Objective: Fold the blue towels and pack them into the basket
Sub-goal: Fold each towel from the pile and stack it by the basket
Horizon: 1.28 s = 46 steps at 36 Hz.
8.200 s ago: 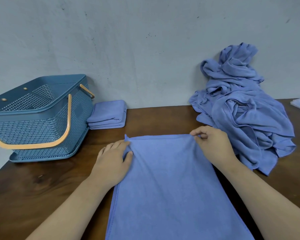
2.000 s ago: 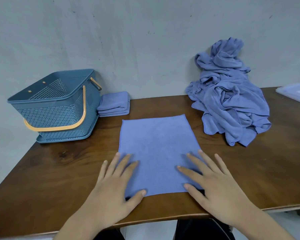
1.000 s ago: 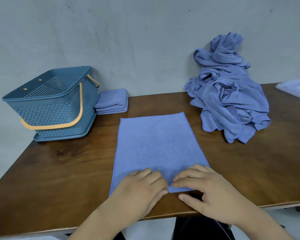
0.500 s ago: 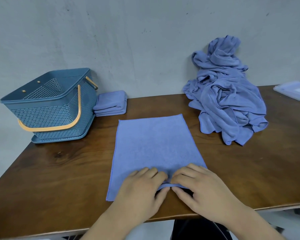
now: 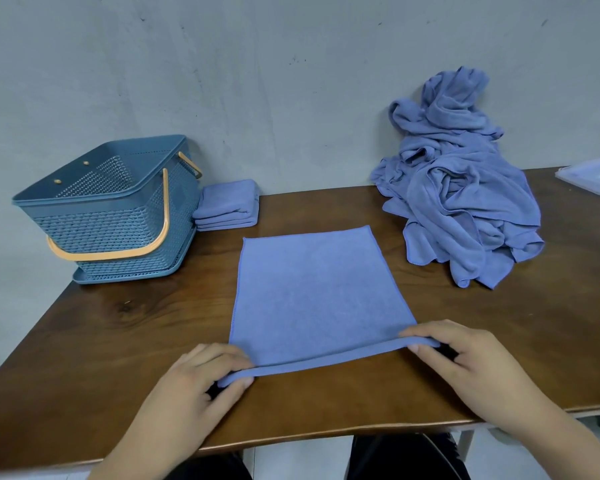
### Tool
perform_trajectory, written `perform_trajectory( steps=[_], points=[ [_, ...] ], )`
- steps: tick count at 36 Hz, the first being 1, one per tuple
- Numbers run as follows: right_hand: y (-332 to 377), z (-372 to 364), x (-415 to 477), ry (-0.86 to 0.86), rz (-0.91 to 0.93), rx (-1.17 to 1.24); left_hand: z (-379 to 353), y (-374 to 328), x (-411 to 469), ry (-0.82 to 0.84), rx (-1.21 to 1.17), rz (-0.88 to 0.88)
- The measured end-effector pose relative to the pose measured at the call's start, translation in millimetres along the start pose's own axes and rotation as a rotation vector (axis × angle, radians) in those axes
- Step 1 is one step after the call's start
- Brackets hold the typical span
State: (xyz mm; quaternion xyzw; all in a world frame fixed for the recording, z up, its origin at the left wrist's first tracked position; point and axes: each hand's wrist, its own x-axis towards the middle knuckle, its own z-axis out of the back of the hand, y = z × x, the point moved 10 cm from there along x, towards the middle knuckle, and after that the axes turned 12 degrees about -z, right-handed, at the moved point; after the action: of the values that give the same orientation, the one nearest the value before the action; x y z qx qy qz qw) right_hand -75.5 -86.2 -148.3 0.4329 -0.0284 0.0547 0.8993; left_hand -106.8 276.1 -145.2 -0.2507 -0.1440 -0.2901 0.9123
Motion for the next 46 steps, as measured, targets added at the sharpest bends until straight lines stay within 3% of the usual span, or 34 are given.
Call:
perform_trajectory(
  steps=[17, 29, 40, 46],
  points=[
    [-13.2, -1.2, 10.1, 0.091, -0.126, 0.139, 3.9, 30.5, -15.0, -0.047, -0.223, 0.24],
    [-1.2, 5.1, 12.1, 0.066, -0.126, 0.268, 8.1, 40.0, -12.9, -0.129, -0.353, 0.276],
    [33.7, 28.7, 92.4, -0.072, -0.074, 0.473, 48.0, 59.9, 79.6, -0.431, -0.592, 0.224],
    [36.9, 32.7, 160.9, -0.141, -0.107, 0.452, 43.0, 110.1, 143.8, -0.463, -0.612, 0.319]
  ],
)
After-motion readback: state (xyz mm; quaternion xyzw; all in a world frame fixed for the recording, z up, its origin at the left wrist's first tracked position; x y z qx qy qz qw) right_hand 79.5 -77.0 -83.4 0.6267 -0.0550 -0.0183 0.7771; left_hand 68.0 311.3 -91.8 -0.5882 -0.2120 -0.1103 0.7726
